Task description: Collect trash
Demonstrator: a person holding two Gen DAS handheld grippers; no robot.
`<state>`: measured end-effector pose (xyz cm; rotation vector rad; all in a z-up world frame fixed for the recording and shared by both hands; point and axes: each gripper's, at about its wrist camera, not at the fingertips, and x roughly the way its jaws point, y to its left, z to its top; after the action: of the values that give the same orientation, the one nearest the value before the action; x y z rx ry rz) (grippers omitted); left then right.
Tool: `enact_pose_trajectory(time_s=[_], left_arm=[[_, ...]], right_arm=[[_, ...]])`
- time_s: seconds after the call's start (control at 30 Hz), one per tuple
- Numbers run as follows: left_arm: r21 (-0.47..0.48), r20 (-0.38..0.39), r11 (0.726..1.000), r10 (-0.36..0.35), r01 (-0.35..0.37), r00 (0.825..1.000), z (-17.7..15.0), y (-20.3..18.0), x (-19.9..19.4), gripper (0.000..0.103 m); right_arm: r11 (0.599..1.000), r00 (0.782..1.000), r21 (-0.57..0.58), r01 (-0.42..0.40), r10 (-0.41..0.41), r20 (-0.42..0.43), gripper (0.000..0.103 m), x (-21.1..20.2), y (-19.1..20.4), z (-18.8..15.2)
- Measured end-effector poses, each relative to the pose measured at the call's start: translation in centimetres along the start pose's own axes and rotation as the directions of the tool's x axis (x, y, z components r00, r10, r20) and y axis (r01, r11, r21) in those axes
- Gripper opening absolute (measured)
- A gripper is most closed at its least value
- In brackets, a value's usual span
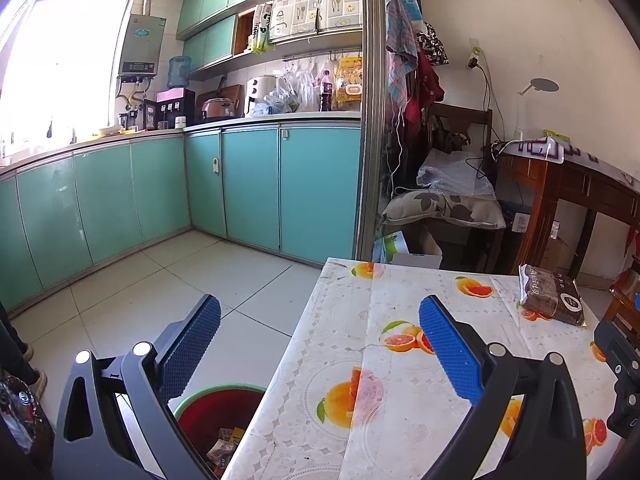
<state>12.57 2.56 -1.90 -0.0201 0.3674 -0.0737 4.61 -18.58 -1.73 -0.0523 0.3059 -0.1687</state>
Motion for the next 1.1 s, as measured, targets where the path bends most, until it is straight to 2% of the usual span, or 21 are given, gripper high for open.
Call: enact_pose_trajectory(time_s=[0.23, 0.67, 0.87, 1.1], left_arm=[[0.007, -0.007, 1.000, 0.000, 0.000, 1.000, -0.02, 0.17, 0.01, 0.096], [0.033, -0.014, 0.999, 0.003, -0.002, 1.000, -0.08, -0.08, 0.14, 0.096], [0.014, -0.035, 1.000, -0.016, 0.017, 0.999, -0.10, 0.13, 0.37, 0.096], [0.010, -0.071, 0.997, -0.076, 0.077, 0.995, -0.39, -0.19, 0.65, 0.096]], right_arm=[[0.999, 1.000, 0.031, -0.011, 0.012, -0.022, 0.099, 0.28, -0.42, -0.02], [1.000, 1.000, 0.022, -0.011, 0.011, -0.018, 0.099, 0.23, -0.43, -0.12], [1.000, 1.000, 0.027, -0.009, 0.009, -0.022, 0.099, 0.28, -0.48, -0.10], [0.999, 0.999, 0.035, -0.009, 0.010, -0.034, 0.099, 0.52, -0.62, -0.22]])
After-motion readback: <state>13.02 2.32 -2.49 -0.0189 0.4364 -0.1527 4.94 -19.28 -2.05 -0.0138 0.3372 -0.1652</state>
